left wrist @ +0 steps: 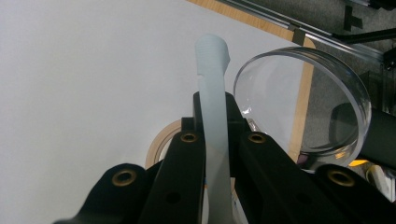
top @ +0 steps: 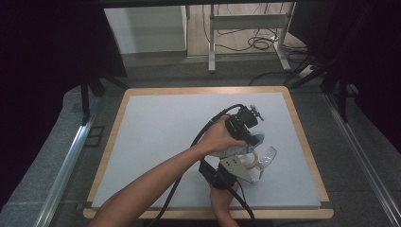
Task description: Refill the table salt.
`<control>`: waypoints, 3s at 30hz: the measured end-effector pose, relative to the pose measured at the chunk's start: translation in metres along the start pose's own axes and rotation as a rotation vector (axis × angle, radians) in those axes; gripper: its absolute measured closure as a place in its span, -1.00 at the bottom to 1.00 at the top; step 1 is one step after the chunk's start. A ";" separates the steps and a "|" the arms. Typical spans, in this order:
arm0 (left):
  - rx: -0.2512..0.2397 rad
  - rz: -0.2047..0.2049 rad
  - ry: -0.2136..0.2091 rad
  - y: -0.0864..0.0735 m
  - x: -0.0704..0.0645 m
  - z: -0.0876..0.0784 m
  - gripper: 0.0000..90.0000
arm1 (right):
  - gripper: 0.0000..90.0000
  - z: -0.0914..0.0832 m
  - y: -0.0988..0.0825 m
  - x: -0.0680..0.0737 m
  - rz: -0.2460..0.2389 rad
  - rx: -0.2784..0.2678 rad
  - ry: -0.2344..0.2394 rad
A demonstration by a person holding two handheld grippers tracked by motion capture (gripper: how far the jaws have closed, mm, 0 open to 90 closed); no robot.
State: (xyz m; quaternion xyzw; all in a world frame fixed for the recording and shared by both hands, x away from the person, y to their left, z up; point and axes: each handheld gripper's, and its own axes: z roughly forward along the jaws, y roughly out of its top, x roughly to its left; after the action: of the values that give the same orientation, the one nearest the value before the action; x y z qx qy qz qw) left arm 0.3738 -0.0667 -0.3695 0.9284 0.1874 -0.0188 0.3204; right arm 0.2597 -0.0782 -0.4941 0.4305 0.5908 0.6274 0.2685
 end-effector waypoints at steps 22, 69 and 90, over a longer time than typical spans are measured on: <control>0.008 0.004 0.007 0.002 -0.001 -0.001 1.00 | 0.01 0.001 0.003 0.001 -0.004 -0.007 -0.004; 0.022 0.005 0.011 0.004 -0.001 0.003 1.00 | 0.04 0.003 0.003 -0.003 0.010 -0.013 -0.018; 0.020 0.002 0.010 0.003 -0.002 0.003 1.00 | 0.05 0.003 0.003 -0.002 0.006 -0.016 -0.018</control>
State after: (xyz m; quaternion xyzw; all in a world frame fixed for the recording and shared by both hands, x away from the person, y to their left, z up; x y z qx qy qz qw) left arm 0.3736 -0.0714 -0.3698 0.9317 0.1880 -0.0157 0.3103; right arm 0.2641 -0.0786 -0.4918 0.4359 0.5817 0.6291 0.2754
